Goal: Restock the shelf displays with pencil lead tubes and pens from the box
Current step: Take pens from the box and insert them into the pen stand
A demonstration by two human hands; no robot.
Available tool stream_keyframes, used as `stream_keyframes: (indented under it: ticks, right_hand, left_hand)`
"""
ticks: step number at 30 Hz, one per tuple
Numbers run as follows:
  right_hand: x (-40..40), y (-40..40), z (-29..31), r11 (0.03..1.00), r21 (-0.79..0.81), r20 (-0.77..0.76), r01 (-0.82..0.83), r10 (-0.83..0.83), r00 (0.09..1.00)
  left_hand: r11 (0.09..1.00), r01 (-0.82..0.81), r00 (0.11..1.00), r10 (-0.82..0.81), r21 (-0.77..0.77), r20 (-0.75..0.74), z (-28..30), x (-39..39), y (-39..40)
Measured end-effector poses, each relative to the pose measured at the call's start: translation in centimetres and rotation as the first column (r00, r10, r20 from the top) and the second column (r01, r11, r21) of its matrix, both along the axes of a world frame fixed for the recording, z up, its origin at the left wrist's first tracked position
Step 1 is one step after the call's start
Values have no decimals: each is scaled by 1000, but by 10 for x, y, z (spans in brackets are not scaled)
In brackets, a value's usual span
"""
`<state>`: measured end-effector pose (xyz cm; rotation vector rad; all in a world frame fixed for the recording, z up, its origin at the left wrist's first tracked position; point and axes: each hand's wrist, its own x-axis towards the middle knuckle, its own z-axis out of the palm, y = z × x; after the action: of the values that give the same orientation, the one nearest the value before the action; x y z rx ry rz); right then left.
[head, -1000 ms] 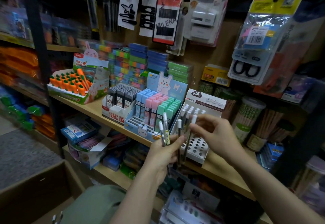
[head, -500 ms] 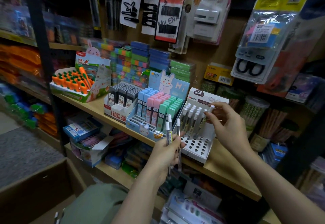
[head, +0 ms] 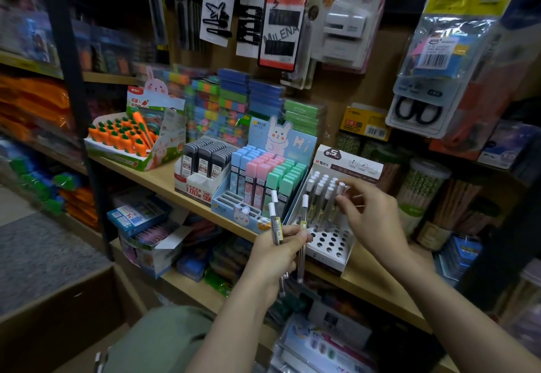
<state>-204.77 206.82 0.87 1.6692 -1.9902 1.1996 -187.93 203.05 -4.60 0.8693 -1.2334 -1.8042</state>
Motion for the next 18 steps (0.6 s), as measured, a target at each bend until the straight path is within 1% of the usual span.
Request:
stream_keyframes:
  ticks: [3,7,9,13,18]
  right_hand:
    - [3,0,-2,1000,-19,-25,19,-20,1000]
    - [4,-1,1,999,9,-51,49,-49,998]
    - [4,2,-1,997,11,-130,73,-71,989]
    - [7,11,-2,983,44,-268,179,-161,950]
    - [8,19,2,972,32,-429,231,-196,882]
  left_hand:
    - [1000,11,1000,-11,1,-10,1,-1,1]
    - [999,23,999,-23,21,-33,1,-1,3]
    - [999,33,999,-32,25,-37,1,0,4]
    - [998,51,997,-48,36,-64,0,1,4]
    - [998,54,994,-50,40,-97,-3,4,2]
